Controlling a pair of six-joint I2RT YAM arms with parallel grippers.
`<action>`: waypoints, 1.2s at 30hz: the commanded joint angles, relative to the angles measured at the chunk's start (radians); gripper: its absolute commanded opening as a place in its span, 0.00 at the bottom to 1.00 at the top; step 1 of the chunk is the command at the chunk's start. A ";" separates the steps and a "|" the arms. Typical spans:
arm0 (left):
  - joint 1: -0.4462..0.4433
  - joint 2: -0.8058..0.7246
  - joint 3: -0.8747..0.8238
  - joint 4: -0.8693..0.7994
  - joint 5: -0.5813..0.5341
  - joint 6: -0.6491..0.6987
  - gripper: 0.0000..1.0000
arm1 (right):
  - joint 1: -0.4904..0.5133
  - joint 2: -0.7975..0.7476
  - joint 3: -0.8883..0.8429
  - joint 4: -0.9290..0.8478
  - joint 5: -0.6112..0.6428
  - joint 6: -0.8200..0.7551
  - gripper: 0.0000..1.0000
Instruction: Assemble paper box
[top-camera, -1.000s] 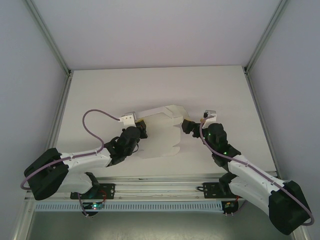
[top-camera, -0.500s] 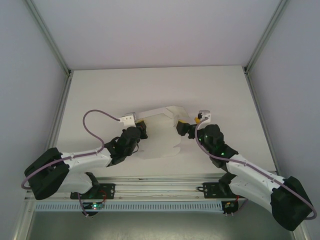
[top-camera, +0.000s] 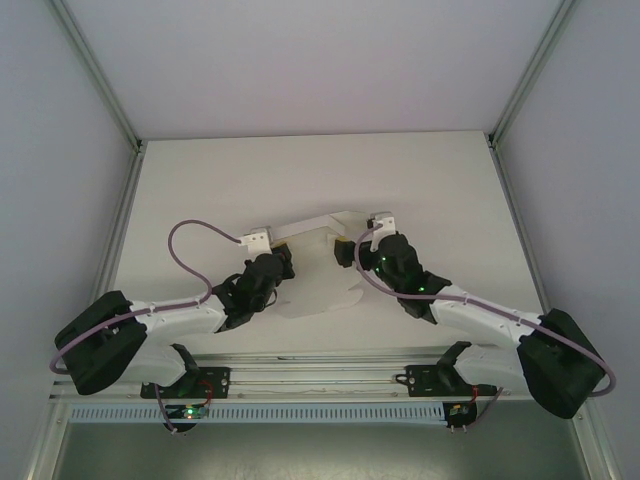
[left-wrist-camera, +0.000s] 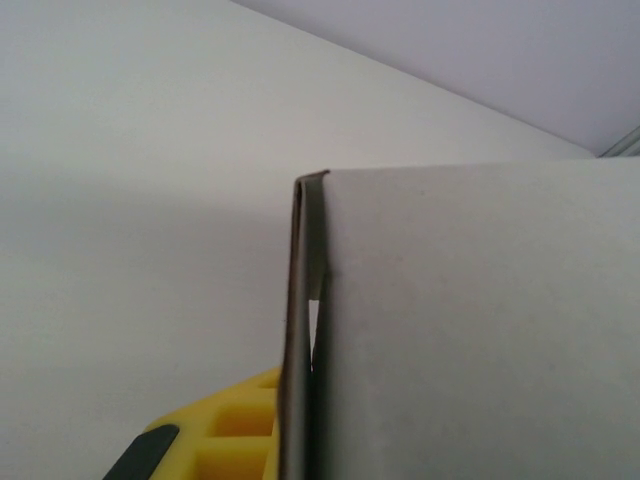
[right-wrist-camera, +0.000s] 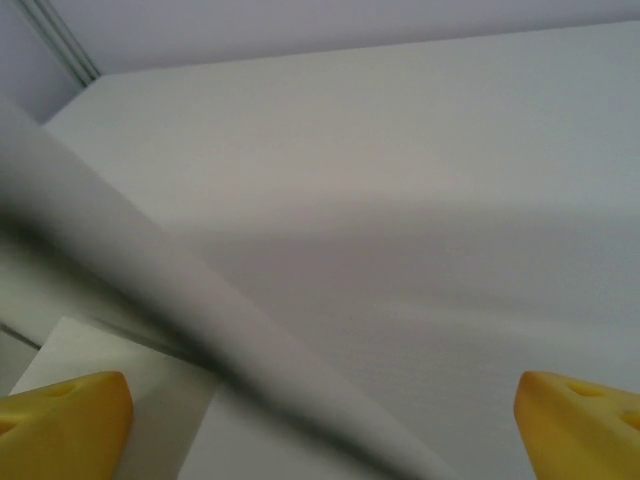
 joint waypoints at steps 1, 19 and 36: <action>-0.011 -0.016 -0.005 0.098 0.036 -0.010 0.00 | 0.034 0.044 0.053 -0.102 0.085 -0.049 0.98; -0.004 -0.087 -0.034 -0.047 -0.074 -0.052 0.00 | 0.105 -0.181 0.044 -0.216 0.192 -0.188 0.98; 0.006 -0.100 -0.010 -0.104 0.017 0.014 0.00 | -0.561 -0.453 0.024 -0.298 -0.488 -0.112 0.98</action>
